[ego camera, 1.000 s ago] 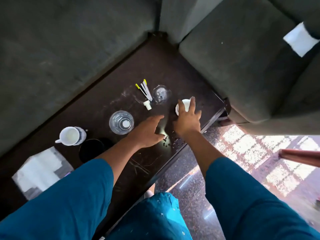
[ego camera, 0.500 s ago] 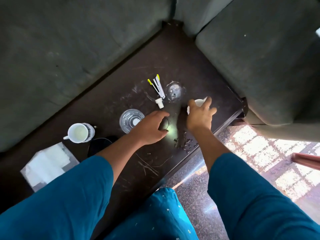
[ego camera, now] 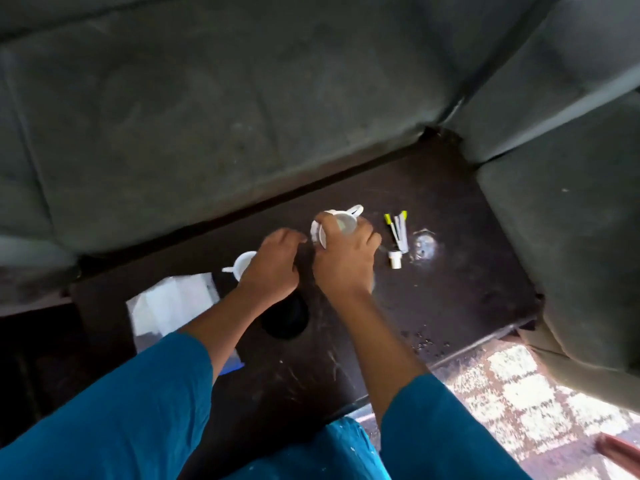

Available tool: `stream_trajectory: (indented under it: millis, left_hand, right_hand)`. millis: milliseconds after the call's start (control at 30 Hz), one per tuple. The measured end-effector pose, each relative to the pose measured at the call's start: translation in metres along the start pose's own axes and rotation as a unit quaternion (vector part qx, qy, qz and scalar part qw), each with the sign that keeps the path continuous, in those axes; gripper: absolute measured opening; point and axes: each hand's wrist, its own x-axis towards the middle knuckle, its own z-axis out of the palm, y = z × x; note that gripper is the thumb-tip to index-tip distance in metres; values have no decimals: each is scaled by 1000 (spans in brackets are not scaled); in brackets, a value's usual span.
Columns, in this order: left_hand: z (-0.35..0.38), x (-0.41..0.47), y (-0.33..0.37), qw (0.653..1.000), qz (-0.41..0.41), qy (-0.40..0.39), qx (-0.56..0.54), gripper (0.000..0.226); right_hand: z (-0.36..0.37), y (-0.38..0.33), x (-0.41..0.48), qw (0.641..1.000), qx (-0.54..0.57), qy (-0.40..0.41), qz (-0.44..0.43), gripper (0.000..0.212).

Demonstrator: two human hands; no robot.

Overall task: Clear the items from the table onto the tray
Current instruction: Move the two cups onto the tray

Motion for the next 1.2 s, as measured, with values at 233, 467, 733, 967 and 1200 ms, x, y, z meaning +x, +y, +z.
stream_trajectory:
  millis: [233,467,733,967,1200]
  left_hand:
    - [-1,-14,-79,995,-77,-33,56,71]
    - [27,-11,-109,970,-45,-109,215,81]
    - [6,-24,-121,980,-63,-82,172,76]
    - [-62,-75,-155,985,-129,-52,102,77]
    - [-151,-171,-204,975,-205,39,77,72]
  right_hand:
    - [42,-27,-8,997,-17,-51,-58,51]
    - [63,-29,-3,995,-41,-38,-81,51]
    - [62,-59,-6,986,-74,-86,-119,58]
    - [50,-122,-35,981,-38,-118,-151,59]
    - [61,-237,-99,952,-11,-165,-259,60]
